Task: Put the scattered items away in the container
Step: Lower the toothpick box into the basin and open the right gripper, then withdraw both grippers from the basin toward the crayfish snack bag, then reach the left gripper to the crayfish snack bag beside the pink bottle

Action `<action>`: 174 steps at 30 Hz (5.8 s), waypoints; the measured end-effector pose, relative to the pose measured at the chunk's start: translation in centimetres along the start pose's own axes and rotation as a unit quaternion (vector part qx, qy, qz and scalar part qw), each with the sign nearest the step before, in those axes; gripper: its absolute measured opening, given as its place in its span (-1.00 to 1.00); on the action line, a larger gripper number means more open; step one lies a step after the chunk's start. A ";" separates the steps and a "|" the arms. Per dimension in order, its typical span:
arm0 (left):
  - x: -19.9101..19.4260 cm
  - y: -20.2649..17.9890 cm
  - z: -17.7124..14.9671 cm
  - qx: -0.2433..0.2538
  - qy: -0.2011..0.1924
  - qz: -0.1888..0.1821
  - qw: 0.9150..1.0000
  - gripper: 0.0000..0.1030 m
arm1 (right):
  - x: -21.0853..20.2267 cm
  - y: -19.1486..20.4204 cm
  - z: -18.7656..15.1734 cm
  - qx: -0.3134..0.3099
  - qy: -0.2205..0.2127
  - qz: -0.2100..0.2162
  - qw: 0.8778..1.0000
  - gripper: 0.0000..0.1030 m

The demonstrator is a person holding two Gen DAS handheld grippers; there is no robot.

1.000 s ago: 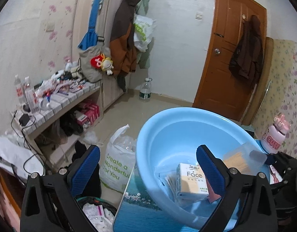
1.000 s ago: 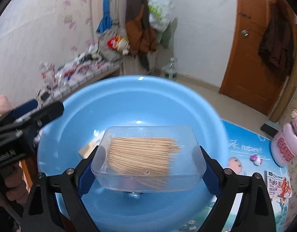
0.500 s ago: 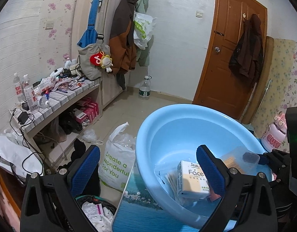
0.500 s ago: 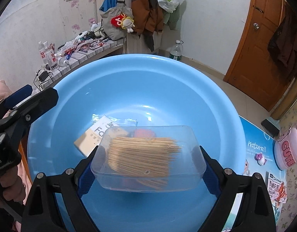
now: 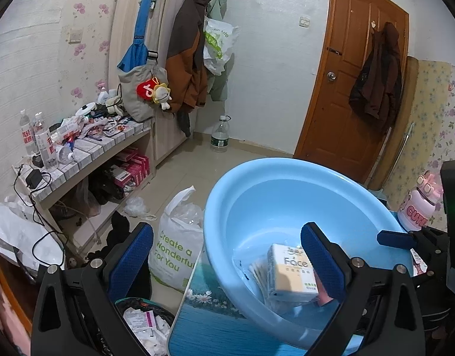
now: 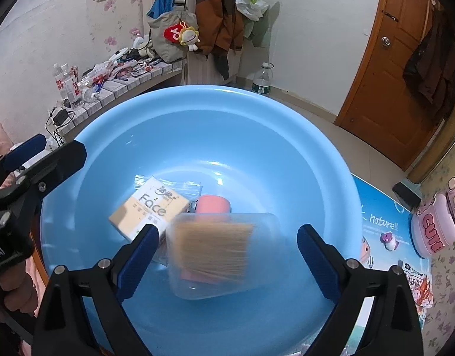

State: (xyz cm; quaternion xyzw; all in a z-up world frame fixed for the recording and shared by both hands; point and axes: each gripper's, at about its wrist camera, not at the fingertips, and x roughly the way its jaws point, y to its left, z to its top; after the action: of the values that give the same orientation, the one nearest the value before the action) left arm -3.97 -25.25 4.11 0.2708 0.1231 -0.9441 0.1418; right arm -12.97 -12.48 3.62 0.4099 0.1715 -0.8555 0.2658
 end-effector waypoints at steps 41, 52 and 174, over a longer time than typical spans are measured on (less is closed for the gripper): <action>-7.2 -7.5 0.0 0.059 -0.027 -0.052 0.997 1.00 | -12.9 -7.5 -7.4 0.103 -0.123 -0.022 0.987 0.86; -8.9 -12.1 -2.0 0.092 -0.023 -0.091 0.991 1.00 | -14.7 -13.0 -14.2 0.180 -0.124 -0.062 0.974 0.85; 8.5 -41.6 -10.0 0.252 0.170 -0.259 0.917 1.00 | -3.7 -40.9 -20.7 0.404 -0.059 0.006 0.913 0.85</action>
State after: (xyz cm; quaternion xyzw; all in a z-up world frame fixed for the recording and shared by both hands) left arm -20.03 14.81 -2.27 0.4130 -0.0305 -0.8871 -0.2040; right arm -22.79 31.97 -2.93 0.4318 -0.2070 -0.8730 0.0924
